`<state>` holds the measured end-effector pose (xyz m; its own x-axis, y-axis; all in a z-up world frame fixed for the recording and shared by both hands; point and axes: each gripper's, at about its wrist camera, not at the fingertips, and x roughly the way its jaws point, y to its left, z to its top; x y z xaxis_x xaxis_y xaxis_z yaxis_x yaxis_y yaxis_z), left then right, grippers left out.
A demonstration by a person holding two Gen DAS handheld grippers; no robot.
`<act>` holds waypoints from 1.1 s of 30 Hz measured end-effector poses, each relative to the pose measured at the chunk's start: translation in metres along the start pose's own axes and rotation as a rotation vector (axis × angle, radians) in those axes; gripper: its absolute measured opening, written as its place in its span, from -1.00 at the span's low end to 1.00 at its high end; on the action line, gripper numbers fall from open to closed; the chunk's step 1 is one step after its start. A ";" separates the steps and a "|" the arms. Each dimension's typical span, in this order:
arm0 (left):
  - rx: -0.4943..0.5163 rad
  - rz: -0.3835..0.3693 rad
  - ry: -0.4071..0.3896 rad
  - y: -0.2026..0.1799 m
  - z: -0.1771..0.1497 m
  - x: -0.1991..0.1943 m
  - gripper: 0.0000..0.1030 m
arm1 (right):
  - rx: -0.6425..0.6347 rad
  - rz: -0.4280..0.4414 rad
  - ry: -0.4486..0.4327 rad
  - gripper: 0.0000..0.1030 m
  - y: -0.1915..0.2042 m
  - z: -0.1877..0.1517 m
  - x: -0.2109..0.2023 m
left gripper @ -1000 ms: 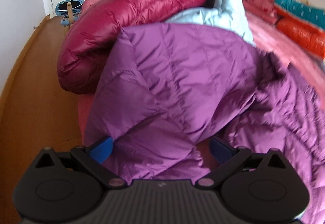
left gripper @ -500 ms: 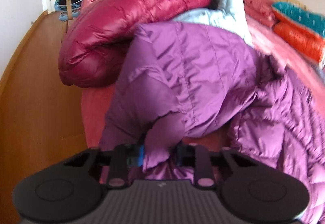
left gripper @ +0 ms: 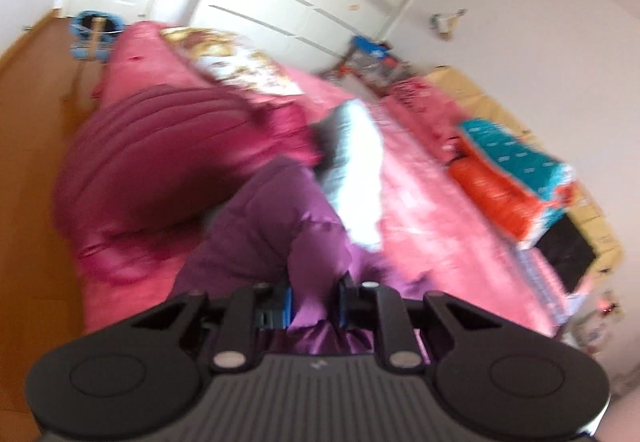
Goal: Fold large clothes
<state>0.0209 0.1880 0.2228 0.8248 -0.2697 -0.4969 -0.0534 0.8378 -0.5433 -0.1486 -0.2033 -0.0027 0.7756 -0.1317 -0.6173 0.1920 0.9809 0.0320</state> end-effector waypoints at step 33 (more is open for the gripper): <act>0.399 -0.210 0.403 -0.288 -0.197 0.243 -0.19 | 0.357 0.126 -0.057 1.00 -0.075 0.019 -0.021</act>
<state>0.1260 -0.2124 0.1258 0.5127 -0.5419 -0.6659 0.3670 0.8395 -0.4007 -0.1680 -0.2765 0.0233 0.8367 -0.0313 -0.5467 0.2832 0.8793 0.3830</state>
